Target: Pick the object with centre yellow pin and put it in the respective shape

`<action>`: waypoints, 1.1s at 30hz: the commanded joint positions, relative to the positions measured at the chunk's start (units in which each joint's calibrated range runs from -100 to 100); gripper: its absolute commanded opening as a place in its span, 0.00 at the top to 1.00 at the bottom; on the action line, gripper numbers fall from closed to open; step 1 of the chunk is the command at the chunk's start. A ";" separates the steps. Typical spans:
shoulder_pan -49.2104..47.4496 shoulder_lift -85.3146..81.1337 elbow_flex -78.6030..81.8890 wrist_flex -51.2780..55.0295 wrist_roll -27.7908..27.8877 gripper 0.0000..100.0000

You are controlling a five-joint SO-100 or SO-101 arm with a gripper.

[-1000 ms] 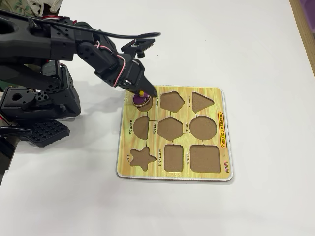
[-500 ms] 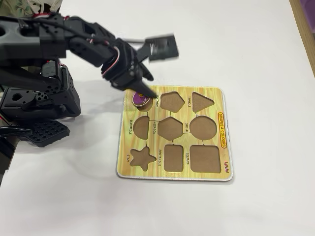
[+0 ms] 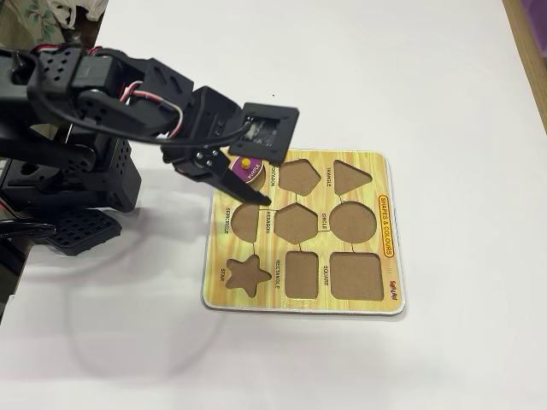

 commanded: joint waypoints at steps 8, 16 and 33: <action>0.70 -16.30 12.14 -0.77 -0.22 0.82; 0.70 -19.81 17.63 6.32 -0.22 0.82; 0.60 -19.81 17.63 23.61 -0.17 0.82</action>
